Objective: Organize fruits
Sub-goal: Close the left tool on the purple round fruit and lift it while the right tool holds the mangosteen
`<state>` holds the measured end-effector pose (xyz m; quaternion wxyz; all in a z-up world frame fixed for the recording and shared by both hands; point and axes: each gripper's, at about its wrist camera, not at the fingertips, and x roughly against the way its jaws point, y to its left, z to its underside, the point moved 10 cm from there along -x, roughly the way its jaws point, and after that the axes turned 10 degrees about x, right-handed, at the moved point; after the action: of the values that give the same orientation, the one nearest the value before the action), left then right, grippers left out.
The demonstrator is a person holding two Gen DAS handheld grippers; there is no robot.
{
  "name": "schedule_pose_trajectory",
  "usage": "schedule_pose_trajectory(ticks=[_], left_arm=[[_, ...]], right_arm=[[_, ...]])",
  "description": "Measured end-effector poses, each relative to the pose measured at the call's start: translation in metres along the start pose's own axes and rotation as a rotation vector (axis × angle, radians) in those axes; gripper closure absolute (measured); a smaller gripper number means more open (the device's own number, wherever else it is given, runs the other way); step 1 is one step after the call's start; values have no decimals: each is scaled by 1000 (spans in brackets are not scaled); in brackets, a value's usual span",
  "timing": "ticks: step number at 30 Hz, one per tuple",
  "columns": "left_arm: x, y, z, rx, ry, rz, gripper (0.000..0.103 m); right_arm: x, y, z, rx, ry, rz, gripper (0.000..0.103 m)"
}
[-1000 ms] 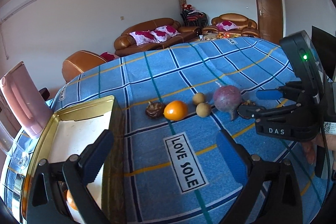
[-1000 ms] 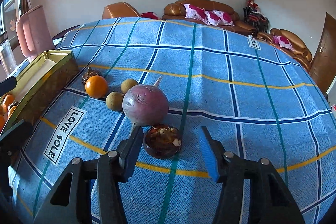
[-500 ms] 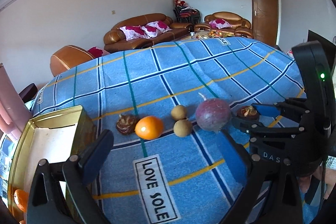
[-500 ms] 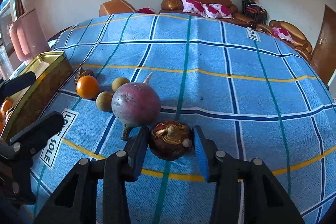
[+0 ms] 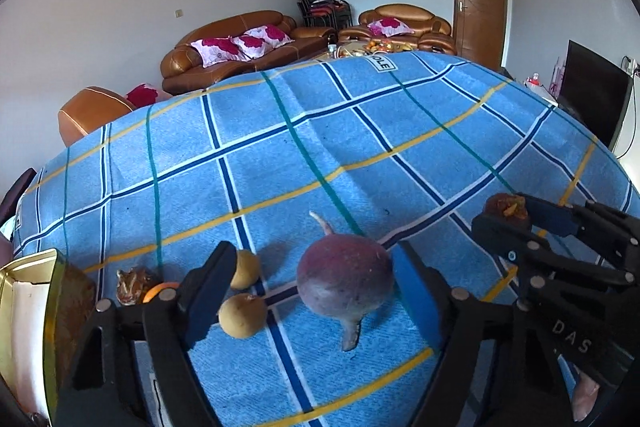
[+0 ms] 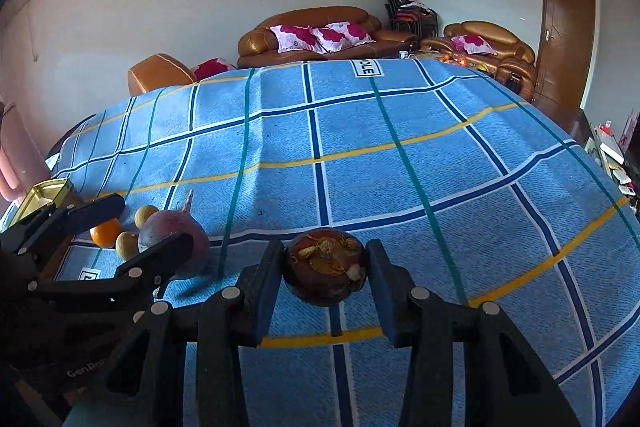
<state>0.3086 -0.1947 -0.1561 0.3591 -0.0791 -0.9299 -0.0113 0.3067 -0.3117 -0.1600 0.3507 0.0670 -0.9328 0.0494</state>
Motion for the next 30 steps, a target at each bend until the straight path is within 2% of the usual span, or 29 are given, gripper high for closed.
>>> schedule_pose_trajectory(ticks=[4,9,20,25,27,30], left_arm=[[-6,-2,0,17,16,37,20],[-2,3,0,32,-2,41,20],[-6,2,5,67,36,137,21],[-18,-5,11,35,94,116,34],[-21,-7,14,20,108,104,35],[-22,-10,18,8,130,122,45]], right_arm=[[1,-1,0,-9,-7,8,59],[8,-8,-1,-25,-36,43,59],[6,-21,1,-88,-28,20,59],[8,-15,0,-53,-31,37,59],[7,-13,0,-45,-25,35,59],[5,-13,1,-45,-20,29,59]])
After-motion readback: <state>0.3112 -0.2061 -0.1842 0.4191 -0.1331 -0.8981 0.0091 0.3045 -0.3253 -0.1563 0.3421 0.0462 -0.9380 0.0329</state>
